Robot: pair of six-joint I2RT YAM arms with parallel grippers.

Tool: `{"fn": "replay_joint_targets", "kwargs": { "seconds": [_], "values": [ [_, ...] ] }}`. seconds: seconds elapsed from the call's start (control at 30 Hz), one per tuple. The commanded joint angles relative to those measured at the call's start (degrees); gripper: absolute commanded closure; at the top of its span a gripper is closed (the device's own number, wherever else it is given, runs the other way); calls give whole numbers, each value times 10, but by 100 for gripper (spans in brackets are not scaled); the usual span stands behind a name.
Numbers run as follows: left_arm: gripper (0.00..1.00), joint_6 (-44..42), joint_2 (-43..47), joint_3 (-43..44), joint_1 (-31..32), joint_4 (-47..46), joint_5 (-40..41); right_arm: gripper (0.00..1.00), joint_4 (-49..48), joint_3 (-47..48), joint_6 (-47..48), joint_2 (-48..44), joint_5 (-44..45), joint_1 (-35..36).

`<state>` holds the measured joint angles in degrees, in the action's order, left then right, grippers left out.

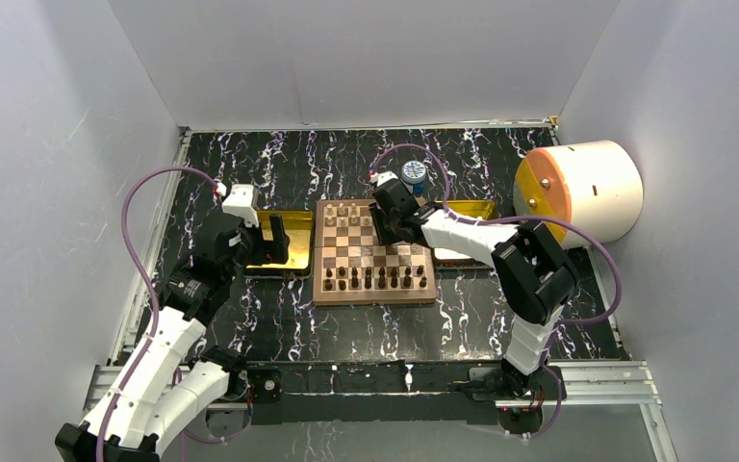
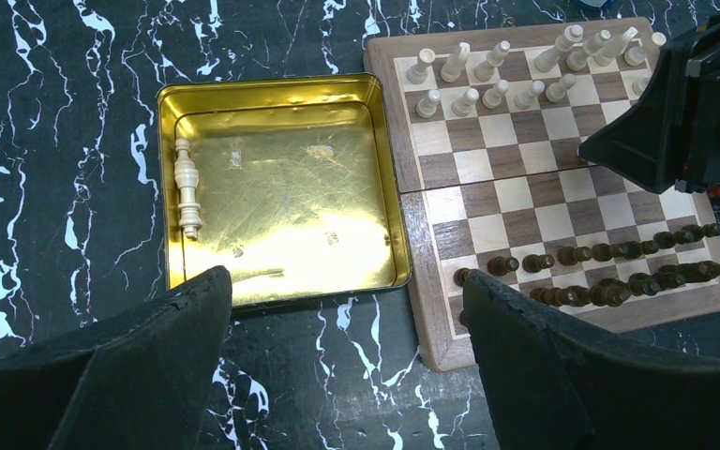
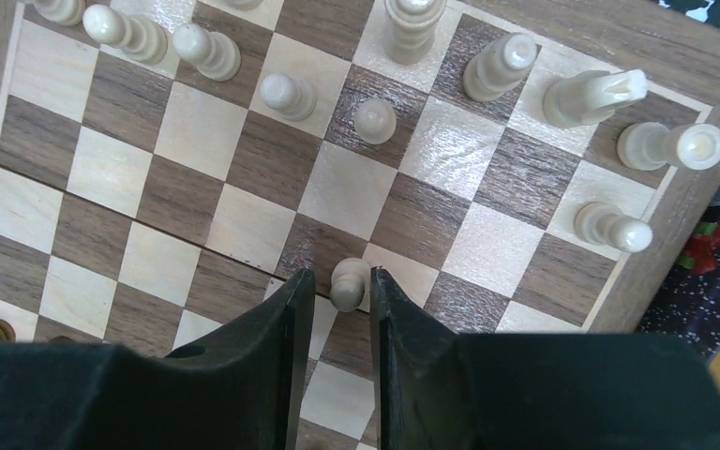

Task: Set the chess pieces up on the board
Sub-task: Pick up the chess piece from the chessboard, then place the chess piece on the chessboard.

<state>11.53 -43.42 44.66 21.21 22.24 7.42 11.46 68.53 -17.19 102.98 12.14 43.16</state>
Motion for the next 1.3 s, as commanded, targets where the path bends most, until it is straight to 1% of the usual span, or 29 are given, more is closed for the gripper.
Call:
{"fn": "replay_joint_targets", "kwargs": {
  "seconds": [0.0, 0.2, 0.3, 0.4, 0.77, 0.97, 1.27],
  "values": [
    [10, -6, 9, 1, 3, -14, 10, 65, 5, 35, 1, 10, -4, 0],
    [10, -5, 7, 0, 4, -14, 8, 81, 10, 37, 0, 7, 3, 0],
    [10, -5, 8, 1, 6, -14, 8, 83, 18, 43, -1, 7, 14, 0],
    [10, -6, 8, 0, 6, -14, 9, 83, 25, 53, 2, 8, 26, -2],
    [9, -7, 7, -1, 7, -15, 8, 83, 39, 96, -5, 37, 20, -33],
    [9, -7, 10, -1, 8, -15, 10, 83, 49, 122, -5, 57, 29, -38],
    [9, -7, 12, -1, 8, -15, 10, 81, 52, 138, -8, 71, 27, -46]
  ]
}}
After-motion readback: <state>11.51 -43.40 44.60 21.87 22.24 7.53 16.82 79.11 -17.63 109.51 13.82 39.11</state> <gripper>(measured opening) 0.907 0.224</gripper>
